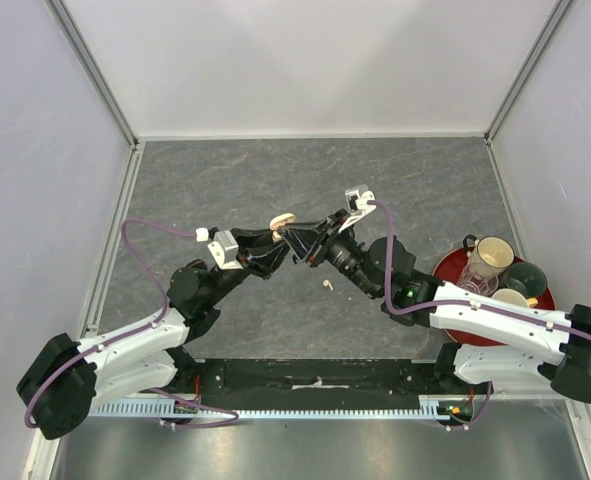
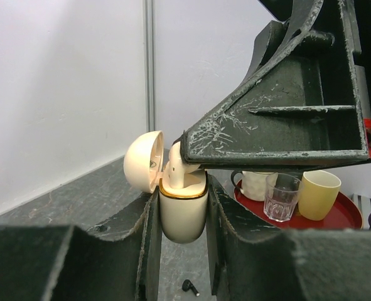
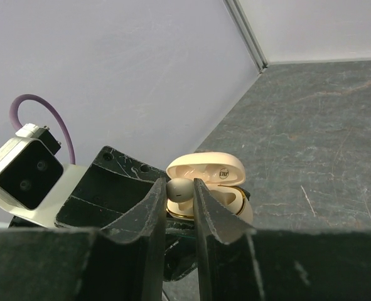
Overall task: Insert the wireless bluetooth earbuds into the charging case
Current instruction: Place the earbud in the charging case.
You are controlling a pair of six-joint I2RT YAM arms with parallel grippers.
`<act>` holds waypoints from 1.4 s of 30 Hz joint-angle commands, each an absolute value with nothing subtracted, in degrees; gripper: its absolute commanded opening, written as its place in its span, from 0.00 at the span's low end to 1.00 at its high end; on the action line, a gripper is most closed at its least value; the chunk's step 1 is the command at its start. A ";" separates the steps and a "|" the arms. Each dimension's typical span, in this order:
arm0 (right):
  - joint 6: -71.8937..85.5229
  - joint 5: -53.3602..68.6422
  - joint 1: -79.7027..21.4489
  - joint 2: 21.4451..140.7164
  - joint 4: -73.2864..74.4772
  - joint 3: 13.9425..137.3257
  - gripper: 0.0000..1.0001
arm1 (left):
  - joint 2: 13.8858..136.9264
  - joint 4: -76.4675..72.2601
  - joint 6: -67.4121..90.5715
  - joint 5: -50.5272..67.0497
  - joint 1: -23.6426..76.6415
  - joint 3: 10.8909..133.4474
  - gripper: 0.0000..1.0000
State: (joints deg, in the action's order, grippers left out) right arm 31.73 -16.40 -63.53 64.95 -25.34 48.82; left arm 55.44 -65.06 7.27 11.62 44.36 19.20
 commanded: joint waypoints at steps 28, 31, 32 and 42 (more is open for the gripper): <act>25.93 -15.21 -64.07 59.24 -20.13 51.85 0.60 | 52.30 -69.53 3.43 10.99 44.74 19.95 0.02; 24.52 -15.03 -63.98 56.96 -20.04 52.29 0.63 | 51.51 -68.30 2.90 10.37 44.82 19.43 0.02; 24.26 -15.38 -64.07 56.34 -20.21 52.21 0.64 | 50.72 -68.03 2.64 10.28 44.74 19.34 0.02; 18.64 -35.32 -63.55 51.33 -7.13 55.10 0.87 | 42.81 -61.88 2.02 10.63 44.74 18.81 0.02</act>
State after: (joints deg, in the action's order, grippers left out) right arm 22.65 -24.60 -63.64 51.62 -14.48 51.40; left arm 46.37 -62.92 5.10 11.64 44.49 18.65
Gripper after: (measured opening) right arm 0.834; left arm 0.354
